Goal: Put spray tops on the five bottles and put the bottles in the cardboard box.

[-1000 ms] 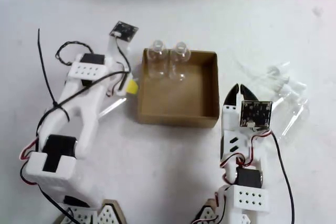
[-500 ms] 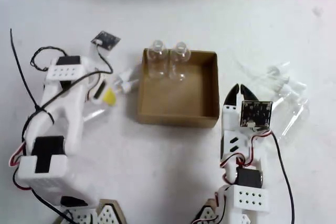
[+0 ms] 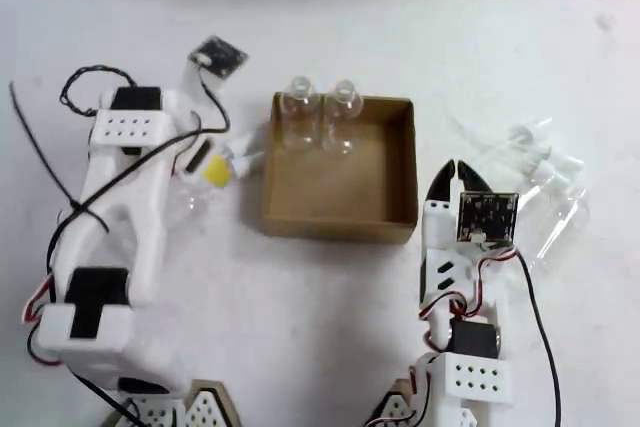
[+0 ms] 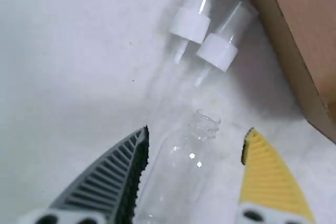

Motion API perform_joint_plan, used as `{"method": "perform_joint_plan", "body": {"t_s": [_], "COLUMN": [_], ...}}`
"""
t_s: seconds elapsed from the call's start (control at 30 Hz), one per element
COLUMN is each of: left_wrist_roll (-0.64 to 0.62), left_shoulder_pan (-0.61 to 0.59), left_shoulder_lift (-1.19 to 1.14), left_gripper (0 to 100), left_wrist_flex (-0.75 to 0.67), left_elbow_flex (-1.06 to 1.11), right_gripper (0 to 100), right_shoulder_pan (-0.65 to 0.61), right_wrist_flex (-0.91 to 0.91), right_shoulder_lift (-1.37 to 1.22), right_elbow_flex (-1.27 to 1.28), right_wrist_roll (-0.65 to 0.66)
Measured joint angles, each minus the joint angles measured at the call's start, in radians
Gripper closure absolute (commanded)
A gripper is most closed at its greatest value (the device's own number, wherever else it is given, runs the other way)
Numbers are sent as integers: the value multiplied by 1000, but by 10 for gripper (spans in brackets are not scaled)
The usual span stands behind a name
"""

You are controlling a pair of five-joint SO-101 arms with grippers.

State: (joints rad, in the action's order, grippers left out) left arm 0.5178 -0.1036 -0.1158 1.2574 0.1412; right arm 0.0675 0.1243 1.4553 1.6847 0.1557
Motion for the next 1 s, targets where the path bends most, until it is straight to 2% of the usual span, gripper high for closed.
{"method": "perform_joint_plan", "body": {"t_s": [0.2, 0.43, 0.63, 1.0], "left_wrist_roll": [212, 362, 379, 379], "left_shoulder_pan": [0, 0, 0, 0], "left_shoulder_lift": [-160, -311, -347, -368], "left_gripper": [729, 729, 729, 729], "left_wrist_flex": [0, 28, 126, 146], "left_elbow_flex": [-55, -149, -218, -219], "right_gripper": [980, 980, 980, 980], "right_shoulder_pan": [-2, -2, -2, -3], "right_wrist_flex": [0, 0, 0, 0], "right_shoulder_lift": [0, 0, 0, 0], "right_elbow_flex": [0, 0, 0, 0], "right_wrist_roll": [0, 0, 0, 0]}}
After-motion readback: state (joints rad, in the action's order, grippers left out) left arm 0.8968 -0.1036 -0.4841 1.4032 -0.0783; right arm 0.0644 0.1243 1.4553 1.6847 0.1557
